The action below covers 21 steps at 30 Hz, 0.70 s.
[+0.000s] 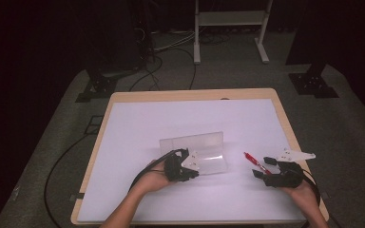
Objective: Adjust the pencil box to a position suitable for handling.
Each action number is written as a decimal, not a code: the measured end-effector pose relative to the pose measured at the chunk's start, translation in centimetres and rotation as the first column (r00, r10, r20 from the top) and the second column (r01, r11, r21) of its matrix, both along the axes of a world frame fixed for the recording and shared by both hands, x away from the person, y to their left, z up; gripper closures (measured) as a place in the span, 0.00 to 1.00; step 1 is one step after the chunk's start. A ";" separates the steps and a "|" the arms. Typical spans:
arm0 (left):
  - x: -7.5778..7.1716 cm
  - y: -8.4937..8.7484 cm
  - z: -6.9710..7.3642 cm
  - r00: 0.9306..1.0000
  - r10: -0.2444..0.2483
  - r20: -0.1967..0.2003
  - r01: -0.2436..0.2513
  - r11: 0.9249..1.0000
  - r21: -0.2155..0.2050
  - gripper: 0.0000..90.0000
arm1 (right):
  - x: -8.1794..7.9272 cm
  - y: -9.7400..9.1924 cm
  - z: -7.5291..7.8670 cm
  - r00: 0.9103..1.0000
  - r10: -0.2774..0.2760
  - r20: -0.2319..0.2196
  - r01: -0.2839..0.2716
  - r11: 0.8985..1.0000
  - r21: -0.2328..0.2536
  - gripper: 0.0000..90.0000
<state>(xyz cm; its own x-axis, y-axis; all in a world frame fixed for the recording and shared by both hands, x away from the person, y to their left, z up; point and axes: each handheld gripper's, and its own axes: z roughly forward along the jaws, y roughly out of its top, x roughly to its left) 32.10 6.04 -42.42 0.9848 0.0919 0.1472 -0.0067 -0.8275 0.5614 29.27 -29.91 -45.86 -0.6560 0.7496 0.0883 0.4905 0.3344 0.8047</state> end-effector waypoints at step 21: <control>-0.9 -2.2 -1.3 0.996 -0.067 -0.052 0.068 0.998 0.014 0.98 | 0.1 -0.4 -0.2 1.000 -0.007 -0.009 0.007 1.000 -0.003 0.30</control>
<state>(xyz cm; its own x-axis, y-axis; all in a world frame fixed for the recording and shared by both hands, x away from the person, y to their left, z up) 31.19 3.87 -43.71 0.9950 0.0231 0.0971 -0.0342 -0.8351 0.5491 29.41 -30.28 -46.08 -0.6499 0.7544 0.0920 0.4997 0.3330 0.7996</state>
